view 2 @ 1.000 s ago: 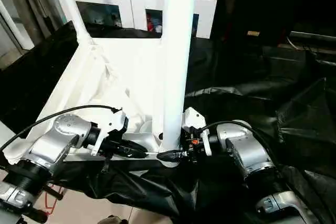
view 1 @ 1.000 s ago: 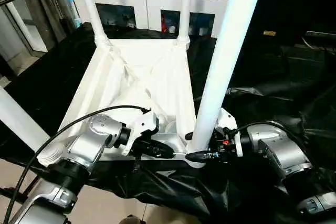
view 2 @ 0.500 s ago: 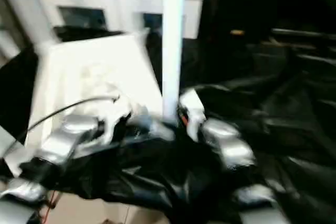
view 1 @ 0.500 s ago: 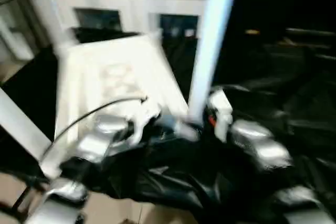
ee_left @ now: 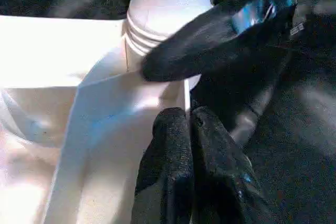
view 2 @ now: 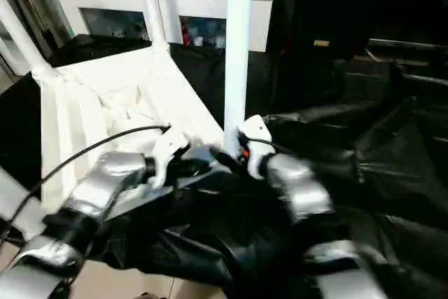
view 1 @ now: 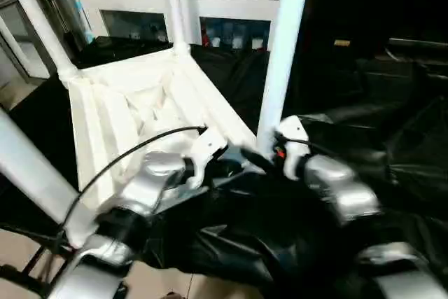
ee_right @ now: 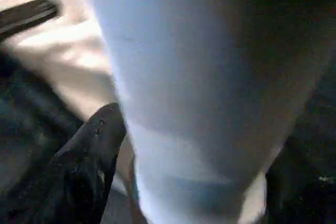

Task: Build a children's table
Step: Rotate leg to tighten

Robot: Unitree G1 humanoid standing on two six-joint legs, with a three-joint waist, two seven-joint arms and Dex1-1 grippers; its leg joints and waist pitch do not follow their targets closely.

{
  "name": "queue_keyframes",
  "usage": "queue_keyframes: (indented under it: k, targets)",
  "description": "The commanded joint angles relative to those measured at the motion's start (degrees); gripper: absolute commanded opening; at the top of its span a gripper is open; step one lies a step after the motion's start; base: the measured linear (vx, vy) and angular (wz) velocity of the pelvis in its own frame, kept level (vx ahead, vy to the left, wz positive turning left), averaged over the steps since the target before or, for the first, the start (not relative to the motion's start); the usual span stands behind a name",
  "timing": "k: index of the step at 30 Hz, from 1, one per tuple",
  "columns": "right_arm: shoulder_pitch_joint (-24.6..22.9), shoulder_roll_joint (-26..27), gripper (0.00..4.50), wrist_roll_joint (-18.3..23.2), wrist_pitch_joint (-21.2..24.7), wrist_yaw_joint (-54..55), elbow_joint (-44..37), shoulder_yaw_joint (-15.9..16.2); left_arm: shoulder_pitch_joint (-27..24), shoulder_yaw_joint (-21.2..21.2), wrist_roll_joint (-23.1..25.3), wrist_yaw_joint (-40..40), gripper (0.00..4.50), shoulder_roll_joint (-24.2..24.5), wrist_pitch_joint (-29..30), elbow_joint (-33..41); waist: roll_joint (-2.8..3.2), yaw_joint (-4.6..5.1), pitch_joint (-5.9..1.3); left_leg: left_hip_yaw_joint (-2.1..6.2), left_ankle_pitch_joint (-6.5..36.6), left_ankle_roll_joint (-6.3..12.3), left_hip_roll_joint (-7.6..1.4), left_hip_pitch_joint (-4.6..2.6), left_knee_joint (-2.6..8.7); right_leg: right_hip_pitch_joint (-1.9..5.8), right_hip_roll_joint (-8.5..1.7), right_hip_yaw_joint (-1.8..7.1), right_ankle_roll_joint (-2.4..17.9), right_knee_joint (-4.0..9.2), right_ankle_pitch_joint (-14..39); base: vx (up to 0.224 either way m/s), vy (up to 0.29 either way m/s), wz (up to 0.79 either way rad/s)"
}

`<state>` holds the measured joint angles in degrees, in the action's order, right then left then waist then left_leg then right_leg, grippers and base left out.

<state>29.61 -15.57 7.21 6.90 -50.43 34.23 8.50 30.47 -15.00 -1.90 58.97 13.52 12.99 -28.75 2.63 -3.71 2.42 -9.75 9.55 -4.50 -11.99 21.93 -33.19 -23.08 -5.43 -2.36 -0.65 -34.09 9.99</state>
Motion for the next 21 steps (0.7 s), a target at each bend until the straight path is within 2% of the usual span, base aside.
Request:
queue_keyframes:
  k: [1,3,4,6,8,11,13,15,16,18,21]
  targets:
    - [-1.2,-2.6,3.73,1.7,0.3,-10.5,-3.9,2.9,-0.1,-3.0,-1.8,7.5,0.00,0.7,-2.5,2.3,-0.14,-0.56,-4.33,-0.61,8.2,5.38,-0.47,-0.73,2.88,3.05,-1.13,0.85,16.4,2.39,-3.1,0.000,0.000,0.00]
    - [-2.1,-4.7,3.73,2.5,0.5,-15.1,-6.0,3.7,-0.3,-3.0,-2.6,9.8,0.00,1.8,-2.5,2.9,-0.06,-1.02,-4.26,-0.65,7.6,6.34,-0.51,-0.62,2.80,3.07,-1.18,0.77,16.9,2.22,-4.0,0.000,0.000,0.00]
    - [-2.8,-6.4,3.73,3.3,1.0,-19.0,-7.7,4.5,-0.3,-2.9,-3.2,11.6,0.00,2.8,-2.3,3.4,-0.02,-1.53,-4.26,-0.75,8.1,6.69,-0.62,-0.91,2.71,2.89,-1.27,0.80,17.2,2.23,-3.5,0.000,0.000,0.00]
    - [-3.1,-7.4,3.73,3.9,1.7,-21.3,-8.7,5.0,-0.3,-2.9,-3.5,13.1,0.00,3.6,-2.4,3.7,0.00,-1.83,-4.09,-0.68,9.3,6.39,-0.74,-0.89,2.93,2.86,-1.32,0.80,17.2,2.32,-1.4,0.000,0.000,0.00]
    - [-3.2,-8.6,3.73,4.2,2.1,-23.7,-9.3,5.8,-0.2,-3.2,-3.7,15.0,0.00,4.6,-2.3,3.8,-0.29,-1.86,-3.83,-0.71,12.1,5.16,-0.85,-0.96,3.26,2.77,-1.52,0.84,16.6,2.69,3.6,0.000,0.000,0.00]
    - [-3.1,-9.4,3.73,4.1,2.3,-25.8,-9.6,6.6,-0.2,-4.1,-3.9,18.4,0.00,6.6,-1.9,4.4,-0.26,-1.72,-3.53,-0.59,15.3,3.19,-0.88,-1.05,3.75,2.65,-1.62,1.02,15.1,3.19,9.8,0.000,0.000,0.00]
    - [-3.1,-9.6,3.45,4.2,2.8,-26.8,-9.8,6.8,-0.2,-4.4,-4.0,19.7,0.00,7.5,-1.8,4.5,-0.26,-1.58,-3.45,-0.63,16.6,2.49,-0.87,-1.20,3.80,2.42,-1.69,1.13,14.6,3.42,11.7,0.000,0.000,0.00]
    - [-3.2,-9.8,3.37,4.4,3.4,-27.8,-10.4,7.1,-0.1,-4.3,-4.2,20.6,0.00,7.9,-1.7,4.4,-0.27,-1.49,-3.49,-0.63,16.2,2.33,-0.82,-1.18,3.78,2.42,-1.67,1.18,14.5,3.42,11.6,0.000,0.000,0.00]
    - [-3.4,-9.9,3.32,4.4,3.9,-28.4,-11.2,7.4,-0.2,-4.0,-4.5,20.9,0.00,8.0,-1.3,4.6,-0.70,-1.53,-3.49,-0.66,15.5,2.47,-0.84,-1.09,3.72,2.42,-1.66,1.21,14.6,3.29,11.5,0.000,0.000,0.00]
    - [-3.6,-9.9,2.99,4.5,4.4,-28.7,-11.7,7.7,-0.3,-3.9,-4.7,21.0,0.00,8.1,-1.1,4.8,-0.58,-1.58,-3.45,-0.66,15.0,2.52,-0.88,-1.05,3.73,2.39,-1.70,1.22,14.5,3.28,11.5,0.000,0.000,0.00]
    - [-3.7,-9.8,2.82,4.8,4.8,-28.9,-12.0,8.0,-0.4,-3.7,-4.8,20.8,0.00,8.1,-1.0,5.0,-0.69,-1.66,-3.52,-0.61,14.0,2.52,-0.82,-0.91,3.68,2.49,-1.71,1.19,14.3,3.15,10.9,0.000,0.000,0.00]
